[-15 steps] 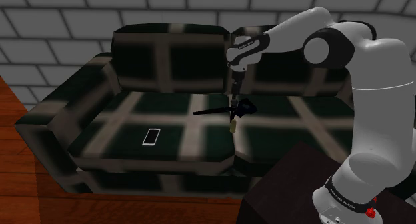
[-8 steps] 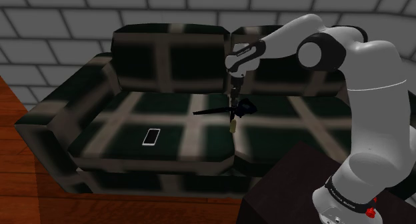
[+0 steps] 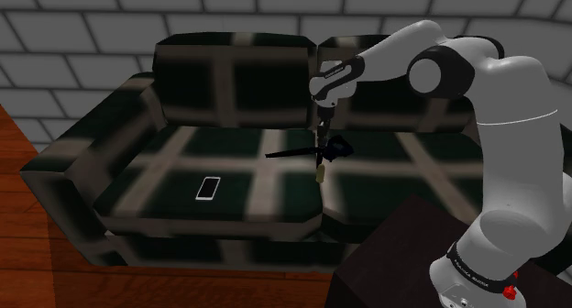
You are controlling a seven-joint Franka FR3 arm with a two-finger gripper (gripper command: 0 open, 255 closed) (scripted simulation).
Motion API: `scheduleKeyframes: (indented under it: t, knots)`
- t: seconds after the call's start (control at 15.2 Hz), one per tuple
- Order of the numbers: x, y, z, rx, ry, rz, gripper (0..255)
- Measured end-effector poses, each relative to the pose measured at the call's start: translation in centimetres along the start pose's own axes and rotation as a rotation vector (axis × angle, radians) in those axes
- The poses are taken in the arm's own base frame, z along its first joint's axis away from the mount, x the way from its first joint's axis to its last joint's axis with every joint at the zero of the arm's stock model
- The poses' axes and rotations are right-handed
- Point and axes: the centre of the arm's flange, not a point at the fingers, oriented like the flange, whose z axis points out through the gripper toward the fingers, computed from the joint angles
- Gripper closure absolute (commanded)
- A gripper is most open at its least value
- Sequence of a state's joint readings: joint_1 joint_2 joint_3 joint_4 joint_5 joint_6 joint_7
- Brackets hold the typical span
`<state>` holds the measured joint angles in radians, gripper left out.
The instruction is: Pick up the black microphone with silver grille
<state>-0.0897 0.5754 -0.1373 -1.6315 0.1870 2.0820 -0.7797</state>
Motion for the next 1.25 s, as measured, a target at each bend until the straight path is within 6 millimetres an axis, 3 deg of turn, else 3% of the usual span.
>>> scheduleKeyframes:
  t: [0.33, 1.25]
  knots:
    - [0.0, 0.0, -0.6, 0.0, -0.001, 0.001, 255]
    - [-0.3, -1.1, -7.5, 0.0, -0.001, 0.001, 255]
